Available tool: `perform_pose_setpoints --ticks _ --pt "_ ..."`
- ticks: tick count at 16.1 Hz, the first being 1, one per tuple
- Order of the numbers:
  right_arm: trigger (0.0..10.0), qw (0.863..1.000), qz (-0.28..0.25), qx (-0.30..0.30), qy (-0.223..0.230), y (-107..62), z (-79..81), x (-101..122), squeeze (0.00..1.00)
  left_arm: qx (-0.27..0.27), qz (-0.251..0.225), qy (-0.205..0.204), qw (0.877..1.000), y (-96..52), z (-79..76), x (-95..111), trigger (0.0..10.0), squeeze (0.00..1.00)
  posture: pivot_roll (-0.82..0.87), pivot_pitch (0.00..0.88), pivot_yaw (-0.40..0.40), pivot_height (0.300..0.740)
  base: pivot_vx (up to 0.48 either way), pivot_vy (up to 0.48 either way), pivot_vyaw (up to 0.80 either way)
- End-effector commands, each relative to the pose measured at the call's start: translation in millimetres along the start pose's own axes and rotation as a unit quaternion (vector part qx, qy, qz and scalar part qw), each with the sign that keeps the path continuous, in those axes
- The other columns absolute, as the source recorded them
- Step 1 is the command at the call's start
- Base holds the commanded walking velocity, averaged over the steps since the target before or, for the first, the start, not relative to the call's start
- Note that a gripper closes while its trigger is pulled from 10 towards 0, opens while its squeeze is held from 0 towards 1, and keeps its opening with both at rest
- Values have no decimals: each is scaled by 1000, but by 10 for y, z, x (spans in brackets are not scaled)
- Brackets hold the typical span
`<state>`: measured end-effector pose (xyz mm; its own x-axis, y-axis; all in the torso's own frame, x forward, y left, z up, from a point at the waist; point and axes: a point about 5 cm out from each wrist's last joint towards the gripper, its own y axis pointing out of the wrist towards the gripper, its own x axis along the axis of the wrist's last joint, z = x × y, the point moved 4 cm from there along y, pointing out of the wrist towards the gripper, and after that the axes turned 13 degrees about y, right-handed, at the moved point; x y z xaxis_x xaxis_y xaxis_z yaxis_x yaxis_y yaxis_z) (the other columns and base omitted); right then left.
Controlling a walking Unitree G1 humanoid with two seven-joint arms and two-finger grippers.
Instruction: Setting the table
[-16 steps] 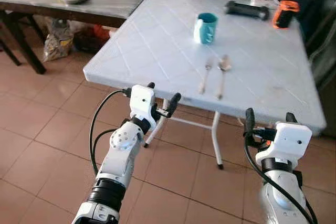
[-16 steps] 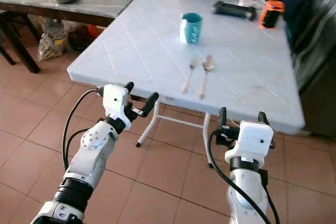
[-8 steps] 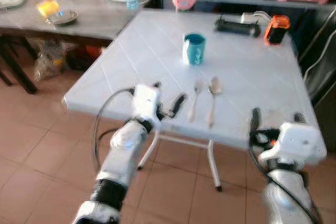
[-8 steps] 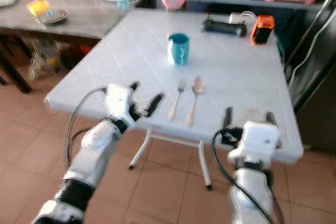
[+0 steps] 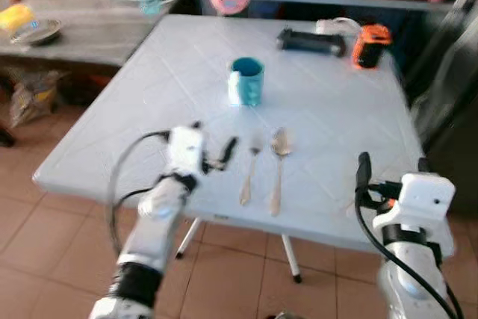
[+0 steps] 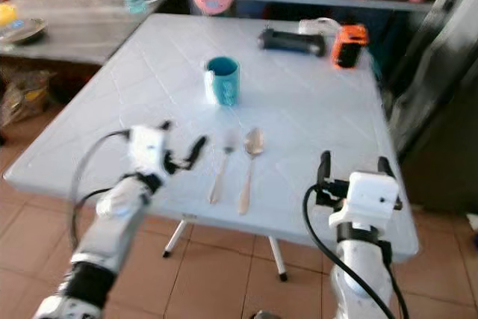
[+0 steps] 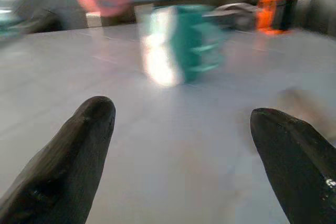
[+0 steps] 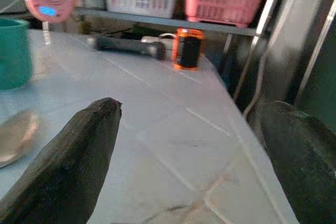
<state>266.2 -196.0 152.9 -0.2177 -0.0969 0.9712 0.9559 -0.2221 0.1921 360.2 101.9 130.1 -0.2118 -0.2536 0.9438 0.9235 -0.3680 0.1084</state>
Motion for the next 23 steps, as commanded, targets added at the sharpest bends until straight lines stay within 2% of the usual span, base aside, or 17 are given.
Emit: perform_pose_setpoints --ticks 1,2,3,4,5,7,8,12,17,20,23 --pt "10000 1000 5 2 6 -43 8 -19 0 27 11 29 999 -120 120 -93 10000 0 38 122 10 740 0 0 0" --pt "10000 1000 10 -1 6 -54 -4 -30 0 46 9 52 998 -156 199 -81 10000 0 39 125 -3 740 0 0 0" --pt "10000 1000 9 2 9 -61 19 -8 0 53 10 55 997 -182 236 -73 10000 0 35 130 -9 740 0 0 0" --pt "10000 1000 9 19 12 -68 99 27 0 69 19 72 995 -263 317 -92 10000 0 34 137 -12 740 0 0 0" --pt "10000 1000 11 26 11 -79 130 29 0 69 34 80 994 -365 340 -157 10000 0 35 135 -5 740 0 0 0" --pt "10000 1000 8 11 14 -84 93 38 0 59 59 70 994 -488 322 -285 10000 0 27 132 6 740 0 0 0" --pt "10000 1000 5 4 14 -77 71 47 0 56 61 69 994 -480 307 -296 10000 0 16 130 18 740 0 0 0" --pt "10000 1000 2 -22 17 -144 24 63 0 23 59 51 997 -243 174 -270 10000 0 -30 114 65 740 0 0 0" --pt "10000 999 4 -38 13 -200 -50 52 0 4 67 47 997 -249 89 -312 10000 0 -52 114 75 740 0 0 -80" --pt "10000 999 9 -36 11 -208 -56 37 0 6 73 41 996 -228 74 -323 10000 0 -46 114 63 740 0 261 0" --pt "10000 999 8 -31 9 -187 -42 47 0 8 72 36 997 -199 36 -316 10000 0 -51 109 56 740 0 332 -706"
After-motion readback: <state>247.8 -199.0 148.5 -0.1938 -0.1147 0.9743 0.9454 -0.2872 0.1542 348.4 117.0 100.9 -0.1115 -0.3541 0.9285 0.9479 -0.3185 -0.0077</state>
